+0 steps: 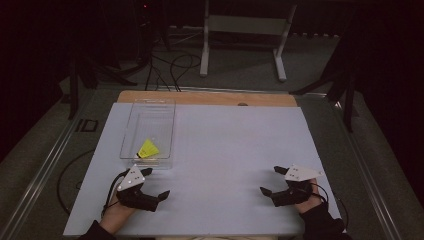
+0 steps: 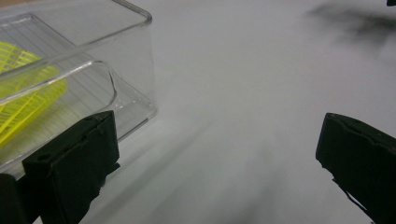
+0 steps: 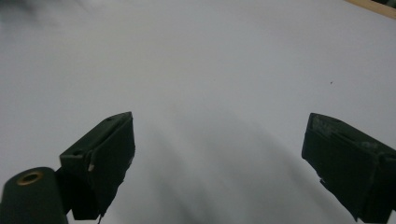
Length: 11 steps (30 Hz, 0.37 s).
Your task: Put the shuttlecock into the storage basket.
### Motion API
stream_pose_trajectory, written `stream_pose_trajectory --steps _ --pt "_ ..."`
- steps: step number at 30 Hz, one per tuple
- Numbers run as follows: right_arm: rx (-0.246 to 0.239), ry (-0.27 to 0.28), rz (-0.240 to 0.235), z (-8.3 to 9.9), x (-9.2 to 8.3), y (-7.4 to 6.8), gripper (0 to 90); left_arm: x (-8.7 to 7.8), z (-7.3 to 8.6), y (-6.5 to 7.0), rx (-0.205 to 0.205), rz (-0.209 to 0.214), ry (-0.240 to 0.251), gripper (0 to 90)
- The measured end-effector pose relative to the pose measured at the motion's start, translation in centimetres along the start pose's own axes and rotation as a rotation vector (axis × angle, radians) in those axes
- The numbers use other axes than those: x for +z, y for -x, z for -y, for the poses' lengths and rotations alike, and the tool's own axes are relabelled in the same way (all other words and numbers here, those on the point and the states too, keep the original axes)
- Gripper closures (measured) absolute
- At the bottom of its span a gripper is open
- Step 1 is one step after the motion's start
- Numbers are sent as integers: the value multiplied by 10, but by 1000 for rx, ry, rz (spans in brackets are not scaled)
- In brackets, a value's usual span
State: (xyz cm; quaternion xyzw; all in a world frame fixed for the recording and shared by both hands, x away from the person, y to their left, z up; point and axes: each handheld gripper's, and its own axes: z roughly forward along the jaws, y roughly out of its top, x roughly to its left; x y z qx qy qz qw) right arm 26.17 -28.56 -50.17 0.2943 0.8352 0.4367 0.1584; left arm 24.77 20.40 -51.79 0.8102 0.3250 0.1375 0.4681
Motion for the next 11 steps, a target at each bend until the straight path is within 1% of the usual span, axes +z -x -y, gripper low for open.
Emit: stream_pose_trajectory --steps 3,6,9,11 --pt "-1 -6 0 1 1 1 95 1 1 0 1 1 -3 0" --pt "0 -8 3 1 1 1 114 1 1 0 -3 3 6 0" --pt "1 -6 3 2 1 1 114 0 1 0 -11 1 21 0" --pt "1 -1 3 1 1 1 114 0 1 0 -12 2 22 0"
